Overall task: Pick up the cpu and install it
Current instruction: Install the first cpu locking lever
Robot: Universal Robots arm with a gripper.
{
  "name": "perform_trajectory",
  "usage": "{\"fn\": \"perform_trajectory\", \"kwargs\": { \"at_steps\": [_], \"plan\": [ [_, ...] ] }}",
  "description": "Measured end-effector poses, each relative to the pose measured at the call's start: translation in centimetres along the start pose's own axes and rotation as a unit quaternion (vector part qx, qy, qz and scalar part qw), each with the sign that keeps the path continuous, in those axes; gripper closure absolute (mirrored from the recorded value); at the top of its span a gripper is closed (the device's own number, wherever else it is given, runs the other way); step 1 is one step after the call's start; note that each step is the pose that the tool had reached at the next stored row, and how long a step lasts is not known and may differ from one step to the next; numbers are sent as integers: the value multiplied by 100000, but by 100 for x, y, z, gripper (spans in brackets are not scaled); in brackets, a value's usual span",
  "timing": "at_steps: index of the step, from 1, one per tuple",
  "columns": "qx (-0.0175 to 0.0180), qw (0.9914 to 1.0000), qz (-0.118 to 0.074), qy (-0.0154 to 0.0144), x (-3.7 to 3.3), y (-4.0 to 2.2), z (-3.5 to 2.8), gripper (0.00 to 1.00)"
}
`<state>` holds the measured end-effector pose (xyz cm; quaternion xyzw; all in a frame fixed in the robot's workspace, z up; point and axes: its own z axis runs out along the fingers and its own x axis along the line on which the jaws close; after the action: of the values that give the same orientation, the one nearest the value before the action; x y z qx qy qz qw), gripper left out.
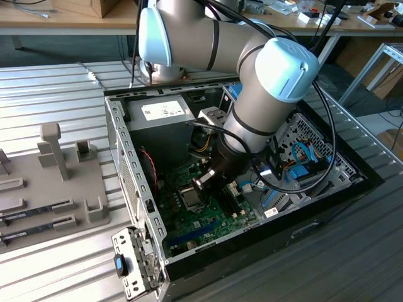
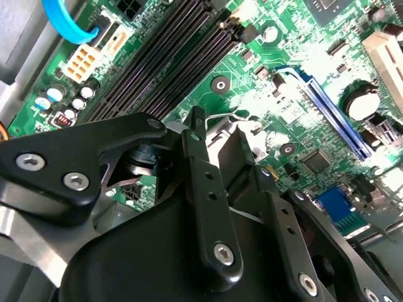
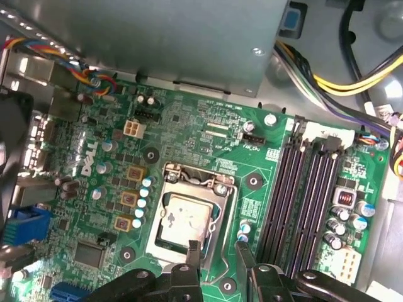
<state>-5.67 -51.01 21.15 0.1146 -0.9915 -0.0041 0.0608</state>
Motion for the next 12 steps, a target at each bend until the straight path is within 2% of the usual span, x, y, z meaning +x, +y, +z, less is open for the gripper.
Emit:
{"fn": "perform_trajectory", "kwargs": {
  "at_steps": [4, 5, 7, 8, 10, 11, 12],
  "plan": [
    [-369, 99950, 3132, -64, -9, 8, 13, 64],
    [-555, 99890, 4649, -98, -11, 8, 19, 64],
    [-746, 99792, 6405, -132, -12, 8, 24, 64],
    [-490, 99749, 7060, -90, -18, 7, 28, 64],
    [227, 99717, 7519, 19, -26, 5, 35, 64],
    [902, 99676, 7989, 136, -33, 9, 56, 64],
    [887, 99675, 8005, 131, -33, 9, 57, 84]
  ]
}}
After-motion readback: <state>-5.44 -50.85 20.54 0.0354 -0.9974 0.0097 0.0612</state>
